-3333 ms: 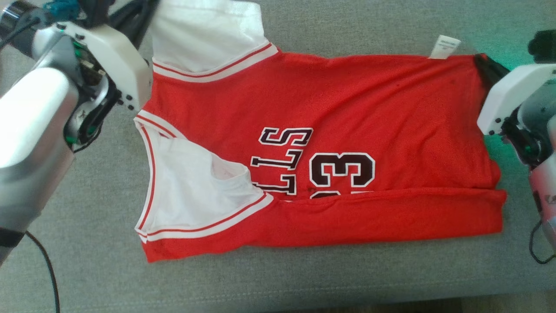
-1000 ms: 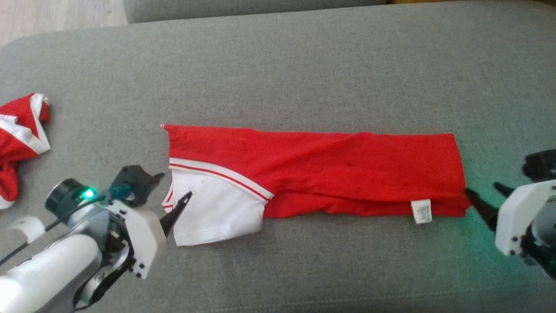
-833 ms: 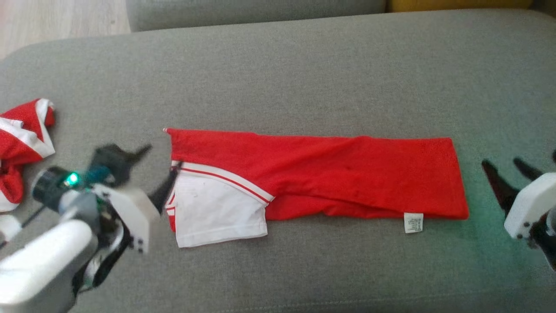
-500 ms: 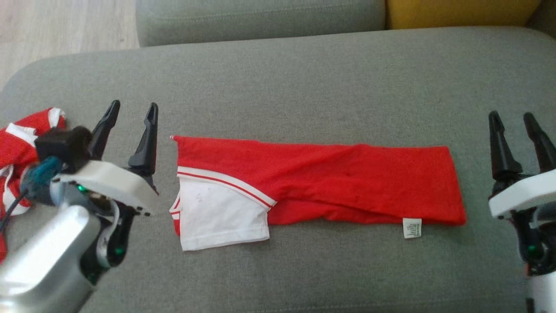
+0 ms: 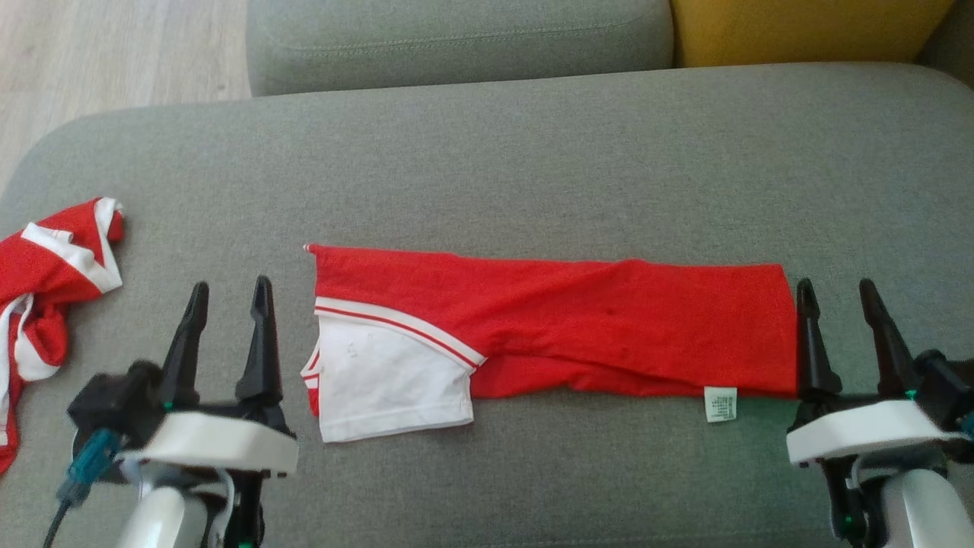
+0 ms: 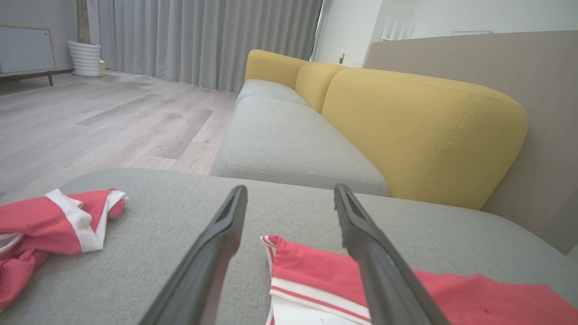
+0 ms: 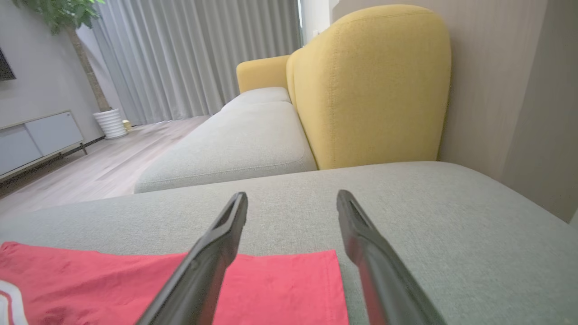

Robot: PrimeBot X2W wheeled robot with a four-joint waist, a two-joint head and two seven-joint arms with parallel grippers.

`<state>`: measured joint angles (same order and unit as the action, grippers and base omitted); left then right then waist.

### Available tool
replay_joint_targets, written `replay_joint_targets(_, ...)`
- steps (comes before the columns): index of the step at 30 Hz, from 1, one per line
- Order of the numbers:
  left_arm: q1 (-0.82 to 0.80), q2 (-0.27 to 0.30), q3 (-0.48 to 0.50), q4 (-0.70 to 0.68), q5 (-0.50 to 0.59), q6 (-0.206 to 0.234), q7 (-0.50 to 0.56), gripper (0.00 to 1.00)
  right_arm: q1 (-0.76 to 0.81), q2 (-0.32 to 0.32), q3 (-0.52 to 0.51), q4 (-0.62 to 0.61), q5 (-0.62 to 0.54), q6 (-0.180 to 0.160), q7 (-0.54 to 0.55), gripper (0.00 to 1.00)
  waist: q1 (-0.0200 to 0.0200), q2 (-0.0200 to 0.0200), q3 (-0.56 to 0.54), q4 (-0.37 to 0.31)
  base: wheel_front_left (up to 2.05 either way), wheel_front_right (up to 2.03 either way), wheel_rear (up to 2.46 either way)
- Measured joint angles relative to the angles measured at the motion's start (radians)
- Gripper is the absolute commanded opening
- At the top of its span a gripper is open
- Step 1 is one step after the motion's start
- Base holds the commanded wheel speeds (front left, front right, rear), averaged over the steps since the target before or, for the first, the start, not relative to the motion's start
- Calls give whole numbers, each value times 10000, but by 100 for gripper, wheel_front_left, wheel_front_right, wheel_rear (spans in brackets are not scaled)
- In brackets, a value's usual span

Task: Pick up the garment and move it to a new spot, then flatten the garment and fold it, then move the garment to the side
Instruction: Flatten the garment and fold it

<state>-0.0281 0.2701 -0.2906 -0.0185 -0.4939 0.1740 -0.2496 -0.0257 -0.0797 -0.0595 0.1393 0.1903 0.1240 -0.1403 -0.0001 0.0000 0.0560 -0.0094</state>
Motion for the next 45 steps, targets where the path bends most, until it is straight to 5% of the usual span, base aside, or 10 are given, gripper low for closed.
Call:
replay_joint_targets(6, 389, -909, 1197, 274, 982, -1166, 0, 100, -2, 138, -391, 456, 2, 0, -48, 100, 0, 0, 58, -26, 0, 0, 0)
replay_joint_targets(14, 9, -1609, 1693, 560, 1848, -2299, 0, 100, -711, 311, -1252, 1942, -244, 0, 1797, 100, 0, 0, 656, -72, 0, 0, 0)
replay_joint_targets(25, -837, -1983, 2071, 546, 2249, -2790, 0, 100, -2256, 322, -1047, 2897, 757, 0, 4071, 100, 1, 0, 1658, 4, 0, 0, 0)
replay_joint_targets(36, -1074, -2121, 2422, 581, 2401, -2955, 0, 100, -2604, 307, -1218, 2953, 1131, 0, 4901, 100, 1, 0, 1941, 121, 0, 0, 0)
replay_joint_targets(37, -1076, -2125, 2435, 585, 2454, -2974, 0, 100, -2609, 299, -1208, 2947, 1239, 0, 5010, 57, 1, 0, 1933, 113, 0, 0, 0)
replay_joint_targets(38, -1081, -2128, 2456, 594, 2472, -2974, 0, 100, -2610, 299, -1204, 2938, 1321, 0, 5068, 0, 1, 0, 1921, 102, 0, 0, 0)
replay_joint_targets(45, -1104, -2153, 2721, 623, 2508, -2984, -2, 100, -2603, 270, -1628, 2999, 1122, 2, 5081, 0, 1, 0, 1777, -8, 0, 0, 0)
